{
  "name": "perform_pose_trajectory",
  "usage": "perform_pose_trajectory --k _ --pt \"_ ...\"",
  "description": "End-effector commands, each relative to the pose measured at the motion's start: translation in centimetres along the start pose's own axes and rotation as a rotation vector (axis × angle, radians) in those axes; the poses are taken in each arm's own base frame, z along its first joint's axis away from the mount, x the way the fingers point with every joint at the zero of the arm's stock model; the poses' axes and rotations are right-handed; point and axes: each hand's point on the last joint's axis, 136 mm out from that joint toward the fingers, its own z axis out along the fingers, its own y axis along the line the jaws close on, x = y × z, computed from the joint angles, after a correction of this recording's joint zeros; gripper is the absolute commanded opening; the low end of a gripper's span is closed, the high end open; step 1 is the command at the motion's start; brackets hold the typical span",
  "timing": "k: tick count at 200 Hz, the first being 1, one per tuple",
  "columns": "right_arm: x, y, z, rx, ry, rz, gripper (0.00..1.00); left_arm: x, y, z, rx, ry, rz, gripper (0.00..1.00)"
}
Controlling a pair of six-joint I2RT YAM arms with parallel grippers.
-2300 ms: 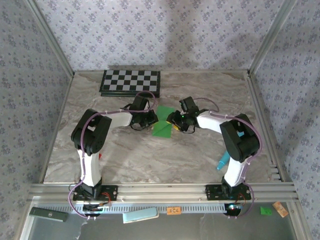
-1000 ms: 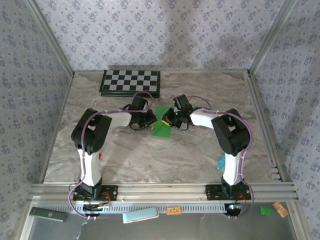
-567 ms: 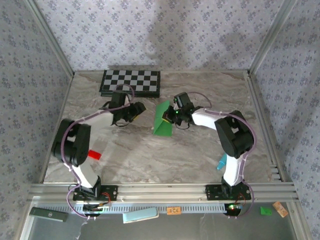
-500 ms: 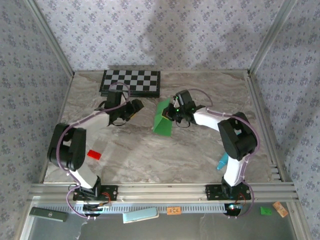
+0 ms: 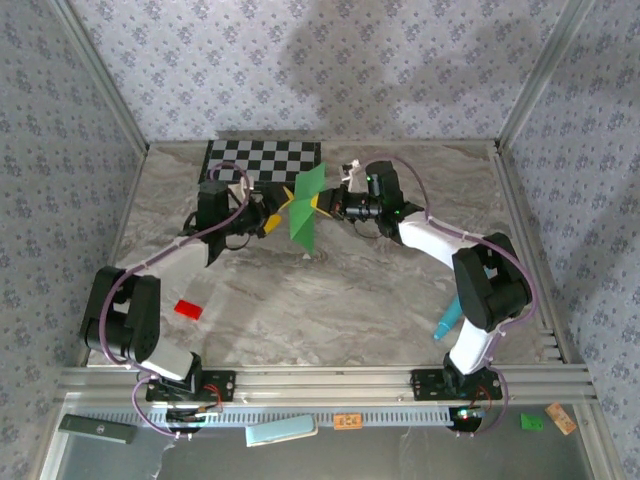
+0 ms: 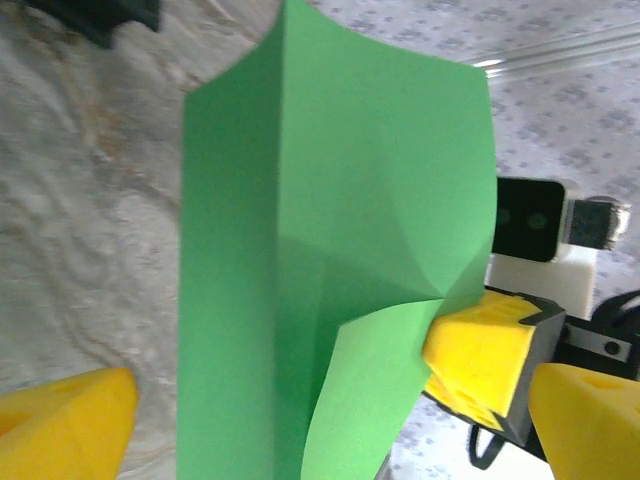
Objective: Fold a paper plane with a square sheet of paper (pick it up from the middle)
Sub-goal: Turn over the paper at the center of the table.
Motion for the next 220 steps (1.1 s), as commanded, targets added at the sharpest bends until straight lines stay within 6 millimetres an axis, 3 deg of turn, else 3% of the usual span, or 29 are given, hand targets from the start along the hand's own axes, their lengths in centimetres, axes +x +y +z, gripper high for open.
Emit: perform_pose_trajectory --k 1,31,125,220 --pt "-1.4 4.3 -0.7 -0.131 -0.009 -0.045 0.04 1.1 -3.4 0.5 0.133 0.061 0.034 0.99" --pt "-1.7 4.4 -1.0 -0.157 -0.015 -0.025 0.05 1.6 -4.4 0.4 0.173 0.085 0.045 0.92" --pt "-1.9 3.6 -1.4 -0.167 -0.020 0.016 0.07 1.0 -5.1 0.0 0.230 0.059 0.028 0.52" --pt "-1.6 1.8 -0.8 -0.123 -0.006 0.061 0.10 0.3 -4.4 -0.3 0.216 0.034 0.000 0.31"
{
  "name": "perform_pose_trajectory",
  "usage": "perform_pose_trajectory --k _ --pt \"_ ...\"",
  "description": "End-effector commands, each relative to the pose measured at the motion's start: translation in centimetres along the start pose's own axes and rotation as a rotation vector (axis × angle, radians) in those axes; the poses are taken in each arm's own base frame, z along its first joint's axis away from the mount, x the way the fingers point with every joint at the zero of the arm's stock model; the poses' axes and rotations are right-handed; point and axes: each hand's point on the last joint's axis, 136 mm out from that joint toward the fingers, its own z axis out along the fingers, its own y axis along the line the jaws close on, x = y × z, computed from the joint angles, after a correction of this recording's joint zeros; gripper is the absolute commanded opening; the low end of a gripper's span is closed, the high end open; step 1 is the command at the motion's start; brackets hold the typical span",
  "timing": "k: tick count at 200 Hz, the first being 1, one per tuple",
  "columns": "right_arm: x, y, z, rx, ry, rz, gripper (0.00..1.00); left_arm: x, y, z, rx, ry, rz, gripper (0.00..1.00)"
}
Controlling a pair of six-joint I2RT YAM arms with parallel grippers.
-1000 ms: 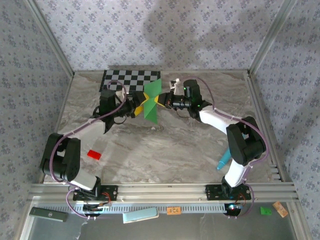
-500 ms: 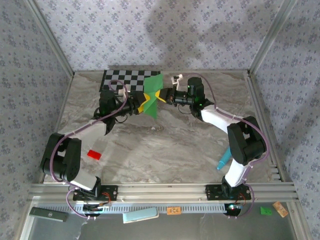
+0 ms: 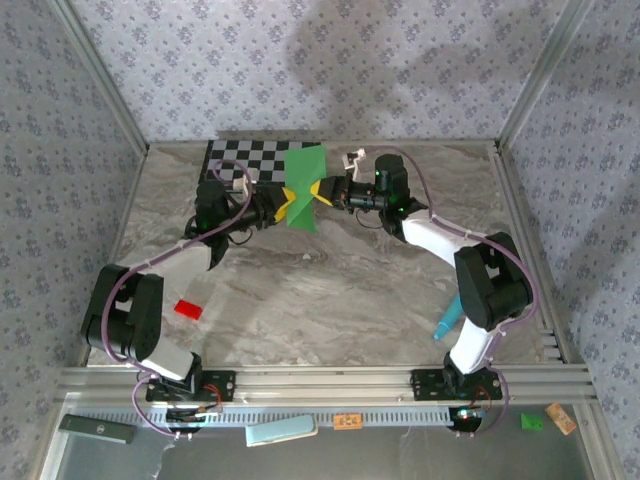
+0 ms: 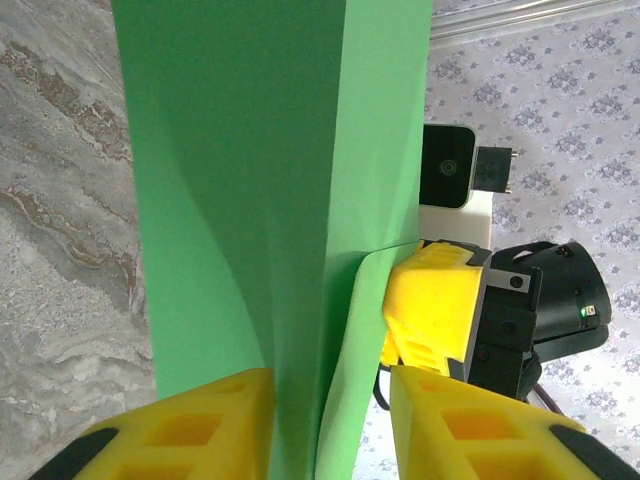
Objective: Fold a paper plane with a square sheet of paper (pick it up from the middle)
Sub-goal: Turn over the paper at the center of the table.
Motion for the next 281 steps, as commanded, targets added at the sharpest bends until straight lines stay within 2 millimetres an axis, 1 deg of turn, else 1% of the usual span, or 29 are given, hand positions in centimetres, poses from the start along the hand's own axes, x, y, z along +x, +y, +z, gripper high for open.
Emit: perform_pose_trajectory --k 1,25,42,51,58,72,90,103,108,120,130,148,164,171,187,192,199,215,237,258,281 --pt "0.3 -1.2 0.1 0.017 0.017 0.035 0.10 -0.3 -0.4 0.0 0.022 -0.003 0.023 0.31" --pt "0.3 -1.4 0.2 0.025 0.019 0.040 0.11 -0.4 -0.1 0.0 0.014 -0.005 0.021 0.25" --pt "0.4 -1.7 0.1 0.040 0.023 0.039 0.14 -0.6 0.3 0.1 0.001 -0.012 0.022 0.16" --pt "0.3 -2.0 -0.1 0.059 0.026 0.035 0.17 -0.8 1.2 0.0 -0.034 -0.028 0.009 0.13" --pt "0.3 -2.4 -0.3 0.084 0.026 0.031 0.20 -0.8 1.5 -0.1 -0.052 -0.037 0.015 0.10" --pt "0.3 -3.6 -1.3 0.159 0.023 0.023 0.26 -1.0 2.3 -0.3 -0.090 -0.050 0.025 0.07" --pt "0.0 -5.4 -3.1 0.283 -0.002 -0.001 0.39 -1.0 3.6 -0.9 -0.177 -0.061 0.046 0.05" --pt "-0.2 -6.3 -4.4 0.377 -0.021 -0.020 0.48 -1.1 4.8 -1.6 -0.288 -0.069 0.091 0.06" --pt "-0.3 -6.9 -5.1 0.424 -0.031 -0.021 0.51 -1.0 5.7 -2.0 -0.352 -0.068 0.100 0.06" --pt "-0.6 -7.9 -6.6 0.514 -0.059 -0.039 0.58 -1.1 6.9 -3.3 -0.500 -0.075 0.156 0.07" --pt "-0.9 -8.3 -7.5 0.566 -0.079 -0.053 0.62 -1.1 7.9 -4.6 -0.640 -0.075 0.206 0.07" --pt "-1.4 -9.0 -9.2 0.646 -0.125 -0.071 0.69 -1.2 8.8 -6.6 -0.864 -0.071 0.317 0.07" --pt "-1.7 -9.5 -10.4 0.699 -0.161 -0.079 0.72 -1.5 9.2 -8.2 -1.047 -0.076 0.405 0.07" --pt "-1.7 -9.7 -10.9 0.718 -0.175 -0.080 0.72 -1.9 9.5 -9.1 -1.143 -0.090 0.443 0.06" --pt "-1.8 -10.2 -11.8 0.756 -0.205 -0.070 0.73 -2.6 9.8 -10.0 -1.313 -0.088 0.527 0.06" --pt "-1.8 -10.4 -12.0 0.763 -0.211 -0.065 0.73 -2.3 10.1 -10.5 -1.371 -0.066 0.541 0.07" --pt "-1.9 -10.5 -12.3 0.769 -0.221 -0.061 0.74 -2.6 10.2 -10.9 -1.442 -0.066 0.574 0.06" --pt "-1.8 -10.9 -12.9 0.790 -0.232 -0.052 0.75 -2.9 10.2 -10.8 -1.545 -0.050 0.642 0.07" --pt "-1.9 -11.7 -14.1 0.825 -0.263 -0.016 0.77 -3.0 10.2 -9.7 -1.623 -0.029 0.716 0.06" --pt "-1.9 -12.4 -15.2 0.837 -0.292 0.026 0.77 -2.7 11.1 -8.0 -1.658 0.013 0.758 0.06" --pt "-1.7 -13.2 -16.1 0.855 -0.314 0.065 0.77 -1.7 12.8 -5.9 -1.683 0.078 0.782 0.07"
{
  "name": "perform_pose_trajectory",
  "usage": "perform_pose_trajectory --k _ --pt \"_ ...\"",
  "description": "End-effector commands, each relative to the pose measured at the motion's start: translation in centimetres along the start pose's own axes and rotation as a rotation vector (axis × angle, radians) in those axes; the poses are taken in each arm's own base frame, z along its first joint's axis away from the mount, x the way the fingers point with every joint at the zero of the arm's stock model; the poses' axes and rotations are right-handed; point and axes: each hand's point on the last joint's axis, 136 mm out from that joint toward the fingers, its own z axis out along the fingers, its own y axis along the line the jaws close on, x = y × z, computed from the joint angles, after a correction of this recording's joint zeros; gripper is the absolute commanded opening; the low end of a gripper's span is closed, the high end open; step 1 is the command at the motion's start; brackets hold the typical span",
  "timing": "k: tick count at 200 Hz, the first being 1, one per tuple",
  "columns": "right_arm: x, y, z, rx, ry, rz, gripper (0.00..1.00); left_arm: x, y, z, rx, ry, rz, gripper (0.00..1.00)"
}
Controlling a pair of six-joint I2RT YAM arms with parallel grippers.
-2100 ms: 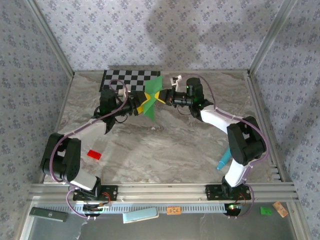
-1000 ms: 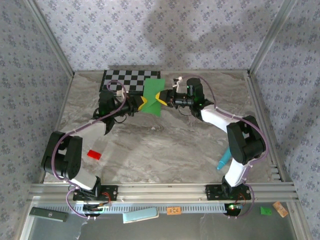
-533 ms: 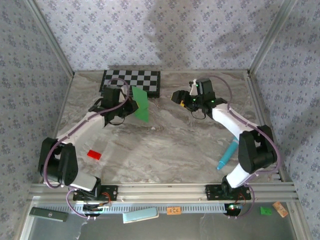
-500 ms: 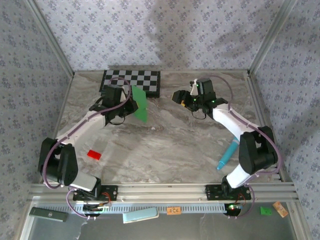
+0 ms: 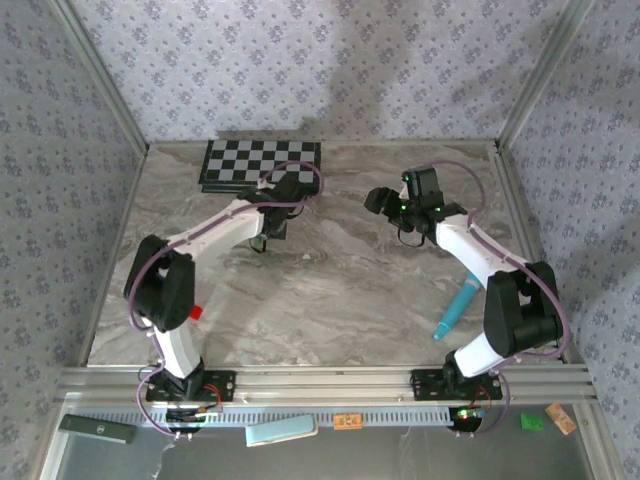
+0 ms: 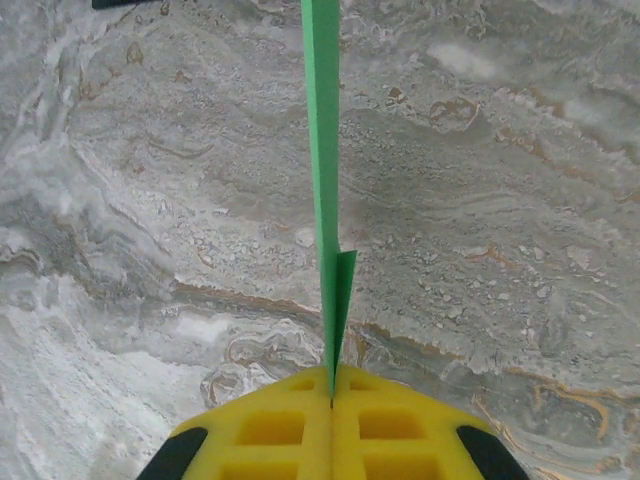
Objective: Fold a paper plane with a square sheet of paper (pick it up from the middle)
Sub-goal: Turn over the paper at the center of the table.
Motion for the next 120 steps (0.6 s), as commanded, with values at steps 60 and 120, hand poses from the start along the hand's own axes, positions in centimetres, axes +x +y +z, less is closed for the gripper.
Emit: perform_pose_trajectory --k 60,120 --pt "-0.1 -3.0 -0.9 0.079 -0.030 0.098 0.75 2.0 -9.6 1.0 0.316 0.147 0.039 0.27" --pt "2.3 -1.0 1.9 0.049 0.076 0.063 0.73 -0.1 -10.1 -1.6 0.758 0.188 -0.183 0.56"
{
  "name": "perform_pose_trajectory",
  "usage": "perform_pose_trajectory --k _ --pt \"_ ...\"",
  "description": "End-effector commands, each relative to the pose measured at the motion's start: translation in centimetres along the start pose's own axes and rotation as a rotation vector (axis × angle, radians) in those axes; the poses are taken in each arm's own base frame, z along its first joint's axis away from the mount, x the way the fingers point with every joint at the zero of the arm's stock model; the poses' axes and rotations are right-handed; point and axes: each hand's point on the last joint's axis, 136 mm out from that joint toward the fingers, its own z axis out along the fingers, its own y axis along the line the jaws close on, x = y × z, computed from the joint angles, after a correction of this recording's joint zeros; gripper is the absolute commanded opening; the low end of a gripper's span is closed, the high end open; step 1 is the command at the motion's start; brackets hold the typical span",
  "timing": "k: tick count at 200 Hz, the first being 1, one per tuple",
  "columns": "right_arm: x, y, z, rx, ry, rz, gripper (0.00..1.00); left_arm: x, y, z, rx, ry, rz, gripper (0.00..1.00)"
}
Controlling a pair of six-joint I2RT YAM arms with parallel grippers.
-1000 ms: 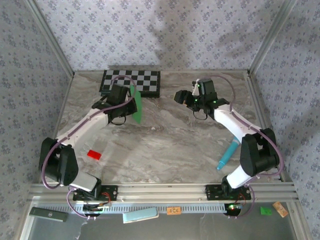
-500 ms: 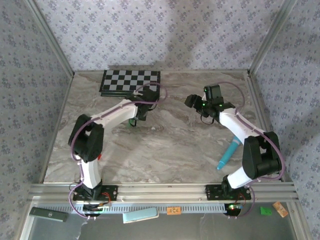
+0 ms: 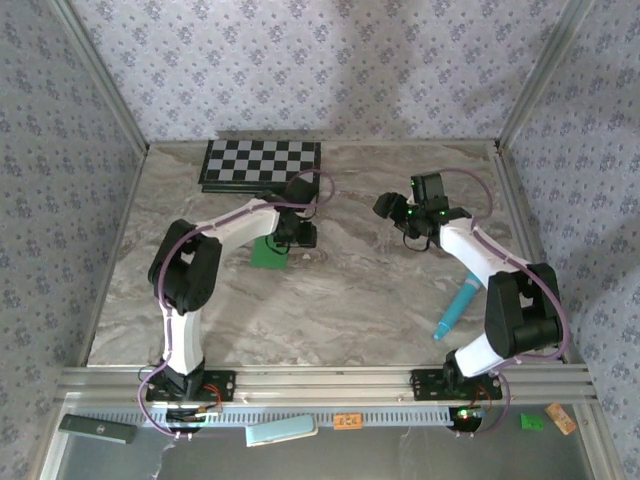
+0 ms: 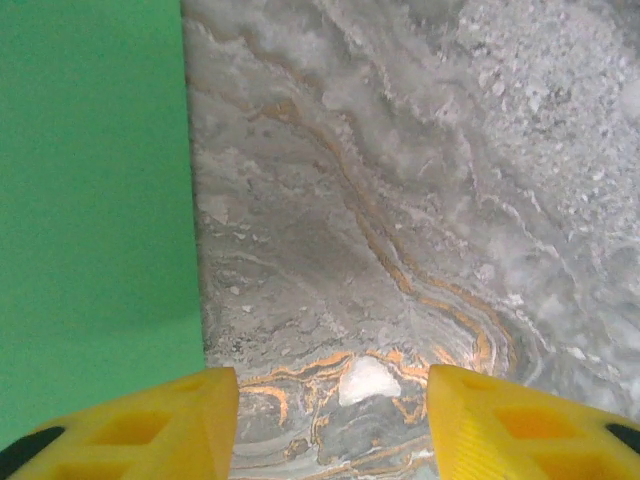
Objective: Fold a paper plane with a square sheet of paper (pick it up from the middle)
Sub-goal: Turn over the paper at the center of the table, then move the paper to the center of the table.
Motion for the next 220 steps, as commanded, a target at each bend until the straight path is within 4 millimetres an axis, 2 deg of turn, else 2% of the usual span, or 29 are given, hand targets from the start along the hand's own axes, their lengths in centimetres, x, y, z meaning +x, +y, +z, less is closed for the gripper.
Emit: perform_pose_trajectory --k 1,16,31,40,42,66,83,85,88,113,134,155,172,198,220 --pt "1.7 1.4 1.5 -0.011 0.067 -0.014 0.73 -1.9 -1.5 -4.2 0.238 -0.064 -0.077 0.57" --pt "3.5 3.2 3.0 -0.035 0.129 -0.056 0.70 -2.5 0.6 -5.6 0.229 -0.116 -0.139 0.60" --pt "5.7 5.5 4.5 -0.070 0.198 -0.108 0.67 -2.9 3.8 -6.7 0.183 -0.170 -0.213 0.66" --pt "7.4 6.8 5.6 -0.089 0.245 -0.141 0.65 -2.8 5.4 -7.3 0.174 -0.191 -0.237 0.71" --pt "7.1 7.8 5.6 -0.108 0.241 -0.151 0.65 -2.7 5.7 -7.4 0.175 -0.192 -0.236 0.72" --pt "10.7 11.9 7.8 -0.174 0.335 -0.231 0.62 -2.0 9.8 -8.6 0.157 -0.221 -0.310 0.79" --pt "13.1 13.9 9.5 -0.189 0.405 -0.278 0.59 -1.5 12.0 -9.5 0.163 -0.256 -0.374 0.88" --pt "13.4 14.2 9.7 -0.190 0.414 -0.282 0.59 -1.5 12.3 -9.5 0.162 -0.259 -0.383 0.96" --pt "13.8 14.4 10.0 -0.193 0.427 -0.288 0.59 -1.4 12.7 -9.6 0.160 -0.264 -0.393 0.99" --pt "16.4 16.4 12.4 -0.197 0.501 -0.324 0.55 -0.6 15.3 -10.3 0.140 -0.283 -0.472 1.00" --pt "17.7 17.1 14.1 -0.192 0.535 -0.340 0.54 0.1 16.7 -10.9 0.127 -0.299 -0.512 1.00" --pt "18.8 16.8 15.2 -0.171 0.574 -0.356 0.54 0.5 17.8 -11.1 0.117 -0.311 -0.551 1.00" --pt "19.2 16.2 15.7 -0.150 0.592 -0.363 0.53 0.6 17.8 -11.2 0.130 -0.315 -0.550 1.00" --pt "19.5 14.0 16.0 -0.071 0.618 -0.369 0.53 0.2 17.4 -11.3 0.150 -0.323 -0.530 1.00" --pt "19.4 10.8 15.4 0.017 0.643 -0.439 0.52 0.2 17.3 -11.2 0.158 -0.318 -0.532 1.00"
